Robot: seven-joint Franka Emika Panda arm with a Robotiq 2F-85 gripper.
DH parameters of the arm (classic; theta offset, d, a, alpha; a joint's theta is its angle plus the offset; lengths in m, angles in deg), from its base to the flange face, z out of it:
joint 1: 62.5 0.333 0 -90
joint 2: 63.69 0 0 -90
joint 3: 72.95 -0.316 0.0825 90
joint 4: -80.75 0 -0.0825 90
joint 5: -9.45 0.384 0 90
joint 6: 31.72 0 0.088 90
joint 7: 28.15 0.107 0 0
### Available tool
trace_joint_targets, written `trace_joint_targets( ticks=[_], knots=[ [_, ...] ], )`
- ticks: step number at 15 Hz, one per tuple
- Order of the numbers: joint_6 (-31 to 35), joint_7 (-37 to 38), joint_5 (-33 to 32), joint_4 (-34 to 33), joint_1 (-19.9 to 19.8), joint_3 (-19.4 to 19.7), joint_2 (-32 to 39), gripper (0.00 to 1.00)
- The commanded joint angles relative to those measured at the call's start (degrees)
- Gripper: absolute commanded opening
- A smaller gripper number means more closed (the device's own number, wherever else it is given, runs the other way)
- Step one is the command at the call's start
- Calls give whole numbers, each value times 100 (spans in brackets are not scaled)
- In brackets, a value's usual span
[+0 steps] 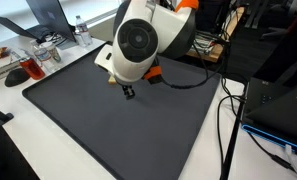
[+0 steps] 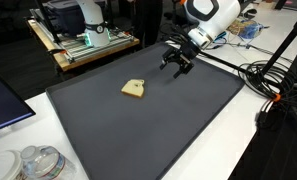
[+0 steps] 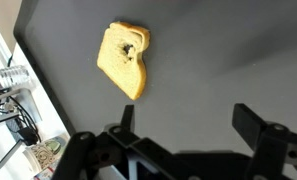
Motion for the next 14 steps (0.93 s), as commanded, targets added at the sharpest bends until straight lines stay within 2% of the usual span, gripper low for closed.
trace_joint_targets(
  ticks=[1, 8, 11, 14],
  knots=[
    [447, 847, -383, 799, 171, -18, -410, 100],
    [1225, 2574, -1144, 2368, 351, -49, -1280, 100],
    [1504, 3159, -1540, 3059, 246, -191, -1808, 100],
    [1980, 3382, -1861, 3803, 43, -403, -2356, 100]
  ],
)
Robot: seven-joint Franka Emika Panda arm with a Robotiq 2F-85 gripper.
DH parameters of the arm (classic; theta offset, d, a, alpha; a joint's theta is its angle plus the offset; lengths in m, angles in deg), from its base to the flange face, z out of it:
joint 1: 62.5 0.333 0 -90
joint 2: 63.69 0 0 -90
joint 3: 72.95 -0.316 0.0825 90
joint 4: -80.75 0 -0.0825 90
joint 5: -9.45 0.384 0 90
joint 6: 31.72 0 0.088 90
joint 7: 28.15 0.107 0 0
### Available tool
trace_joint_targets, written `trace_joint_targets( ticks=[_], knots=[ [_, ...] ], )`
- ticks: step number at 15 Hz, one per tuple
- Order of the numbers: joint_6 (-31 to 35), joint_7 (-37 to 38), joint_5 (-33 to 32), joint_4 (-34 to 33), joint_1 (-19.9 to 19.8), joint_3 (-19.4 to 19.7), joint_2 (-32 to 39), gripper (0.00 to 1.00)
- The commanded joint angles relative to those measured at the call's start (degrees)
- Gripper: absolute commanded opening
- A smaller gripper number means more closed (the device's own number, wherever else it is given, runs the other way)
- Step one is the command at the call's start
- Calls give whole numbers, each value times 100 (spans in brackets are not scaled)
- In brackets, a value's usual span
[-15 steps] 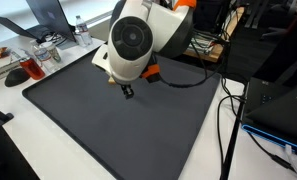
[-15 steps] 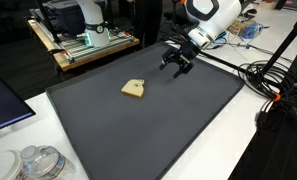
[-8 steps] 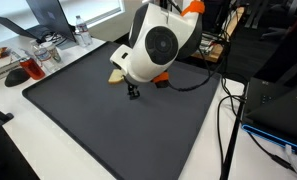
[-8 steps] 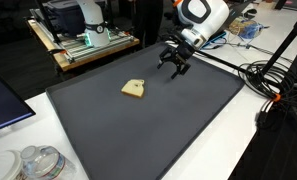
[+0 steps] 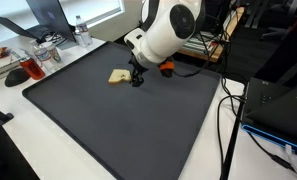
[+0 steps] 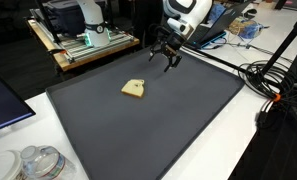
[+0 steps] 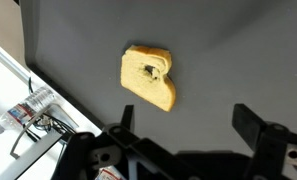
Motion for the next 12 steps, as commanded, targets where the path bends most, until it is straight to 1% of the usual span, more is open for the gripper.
trace_joint_targets(
  ticks=[1, 5, 7, 9, 12],
  knots=[
    [762, 408, -540, 1255, -290, -320, -940, 100],
    [1541, 699, -908, 2204, -555, -563, -1596, 100],
    [2084, 824, -955, 2716, -756, -652, -1917, 100],
    [2766, 913, -1049, 3259, -977, -665, -2232, 100],
    [3978, 891, -1418, 4031, -1381, -528, -2684, 100]
  ],
)
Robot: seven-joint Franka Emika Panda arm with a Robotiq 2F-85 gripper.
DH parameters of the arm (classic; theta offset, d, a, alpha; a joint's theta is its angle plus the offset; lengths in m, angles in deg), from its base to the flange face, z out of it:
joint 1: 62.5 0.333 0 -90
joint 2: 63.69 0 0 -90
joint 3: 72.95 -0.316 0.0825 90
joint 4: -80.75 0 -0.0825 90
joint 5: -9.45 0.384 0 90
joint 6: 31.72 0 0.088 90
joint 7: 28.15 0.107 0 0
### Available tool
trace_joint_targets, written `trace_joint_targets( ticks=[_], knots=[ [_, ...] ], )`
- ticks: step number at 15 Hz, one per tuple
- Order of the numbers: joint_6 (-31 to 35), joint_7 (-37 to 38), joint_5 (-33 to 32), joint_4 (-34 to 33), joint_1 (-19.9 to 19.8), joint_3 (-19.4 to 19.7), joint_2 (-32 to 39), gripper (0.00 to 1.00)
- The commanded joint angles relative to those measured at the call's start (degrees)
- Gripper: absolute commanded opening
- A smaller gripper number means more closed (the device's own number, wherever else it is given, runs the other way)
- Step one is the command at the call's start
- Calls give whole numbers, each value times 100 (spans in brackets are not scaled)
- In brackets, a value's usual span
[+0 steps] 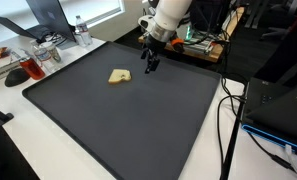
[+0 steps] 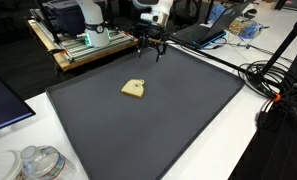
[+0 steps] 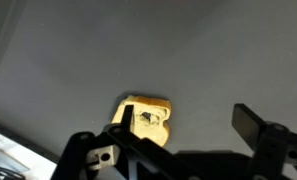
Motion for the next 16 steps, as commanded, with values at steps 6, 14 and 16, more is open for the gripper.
trace_joint_targets(
  ticks=[6, 14, 16],
  knots=[
    [3033, -1459, -774, 1755, -1199, 905, -960, 100],
    [3810, -4411, 15, 1683, -2737, 266, -117, 100],
    [3579, -4819, 454, 1679, -3170, -267, -126, 100]
  ],
)
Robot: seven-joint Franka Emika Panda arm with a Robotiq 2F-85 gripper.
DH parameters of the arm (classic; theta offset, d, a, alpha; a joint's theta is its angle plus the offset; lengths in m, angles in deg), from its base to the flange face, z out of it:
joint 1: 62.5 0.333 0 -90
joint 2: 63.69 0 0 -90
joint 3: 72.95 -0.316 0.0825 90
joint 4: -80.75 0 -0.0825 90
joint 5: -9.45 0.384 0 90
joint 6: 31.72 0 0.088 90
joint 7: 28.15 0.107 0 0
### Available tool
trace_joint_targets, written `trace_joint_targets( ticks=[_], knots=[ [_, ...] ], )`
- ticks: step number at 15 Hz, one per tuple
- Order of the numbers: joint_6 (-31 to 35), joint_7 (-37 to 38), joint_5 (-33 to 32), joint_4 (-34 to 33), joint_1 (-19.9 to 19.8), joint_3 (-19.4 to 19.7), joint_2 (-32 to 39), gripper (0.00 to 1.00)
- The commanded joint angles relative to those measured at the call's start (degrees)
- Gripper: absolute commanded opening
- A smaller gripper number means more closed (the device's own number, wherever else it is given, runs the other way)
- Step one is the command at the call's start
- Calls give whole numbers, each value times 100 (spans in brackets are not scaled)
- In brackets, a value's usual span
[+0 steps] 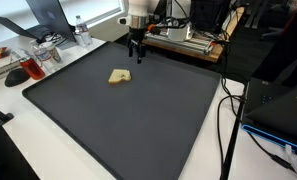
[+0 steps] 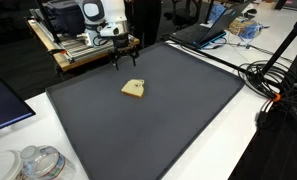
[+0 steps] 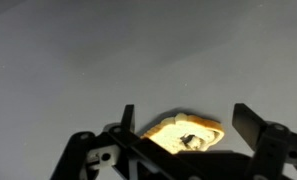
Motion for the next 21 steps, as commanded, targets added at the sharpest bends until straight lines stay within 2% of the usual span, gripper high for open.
trace_joint_targets(
  ticks=[1, 4, 7, 9, 11, 12, 13, 14, 16, 19, 21],
  knots=[
    [-309, -820, 831, -50, -828, -1035, 28, 100],
    [-920, -1701, 1950, -303, -1603, -2076, 24, 100],
    [-1848, -3004, 3378, -811, -2297, -2977, -57, 100],
    [-2689, -3931, 4210, -1307, -2625, -3289, -188, 100],
    [-3585, -4779, 4768, -1829, -2818, -3327, -374, 100],
    [-3989, -5106, 4893, -2068, -2878, -3283, -424, 100],
    [-4382, -5509, 5162, -2303, -1841, -2162, -492, 100],
    [-4869, -5831, 5227, -2534, -1753, -1957, -468, 100],
    [-5383, -6394, 5460, -2842, -1271, -1290, -393, 100],
    [-5617, -7275, 5937, -2982, -791, -728, -173, 100],
    [-5388, -8034, 6305, -2860, -577, -596, -79, 100]
  ],
)
